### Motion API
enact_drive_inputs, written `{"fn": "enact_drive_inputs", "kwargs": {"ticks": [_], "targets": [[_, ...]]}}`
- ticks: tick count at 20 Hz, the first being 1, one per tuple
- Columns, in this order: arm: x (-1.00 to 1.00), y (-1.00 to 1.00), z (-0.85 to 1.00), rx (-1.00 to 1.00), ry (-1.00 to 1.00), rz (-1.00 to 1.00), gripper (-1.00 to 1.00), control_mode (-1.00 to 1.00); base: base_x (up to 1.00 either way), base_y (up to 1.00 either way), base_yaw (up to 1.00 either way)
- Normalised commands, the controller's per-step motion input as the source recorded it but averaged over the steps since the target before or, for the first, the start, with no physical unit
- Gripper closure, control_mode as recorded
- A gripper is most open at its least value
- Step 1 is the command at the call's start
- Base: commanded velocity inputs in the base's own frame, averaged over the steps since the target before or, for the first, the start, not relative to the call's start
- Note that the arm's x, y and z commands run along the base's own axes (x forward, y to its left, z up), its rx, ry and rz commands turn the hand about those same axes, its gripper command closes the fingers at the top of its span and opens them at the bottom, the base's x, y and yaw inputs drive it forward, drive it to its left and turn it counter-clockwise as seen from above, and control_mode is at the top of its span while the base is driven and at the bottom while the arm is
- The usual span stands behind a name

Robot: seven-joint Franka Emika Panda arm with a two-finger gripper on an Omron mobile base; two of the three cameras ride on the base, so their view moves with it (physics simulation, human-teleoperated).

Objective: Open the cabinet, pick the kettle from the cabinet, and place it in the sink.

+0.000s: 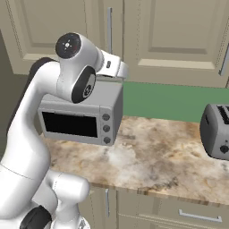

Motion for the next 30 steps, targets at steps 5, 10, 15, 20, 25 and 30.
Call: {"fn": "enact_drive_inputs", "kwargs": {"ticks": [5,10,15,20,25,30], "targets": [[0.36,0.01,0.16,0.02,0.00,0.00,-1.00,-1.00,0.00,0.00,0.00],[0.39,0.03,0.11,0.01,0.00,0.00,-1.00,-1.00,0.00,0.00,0.00],[0.38,0.03,0.07,0.05,0.00,0.00,-1.00,-1.00,0.00,0.00,0.00],[0.35,0.05,0.03,0.07,-0.01,0.01,-1.00,-1.00,0.00,0.00,0.00],[0.36,0.09,0.03,0.06,-0.05,0.06,-1.00,-1.00,0.00,0.00,0.00],[0.37,0.10,0.01,0.01,-0.01,0.07,-1.00,-1.00,0.00,0.00,0.00]]}}
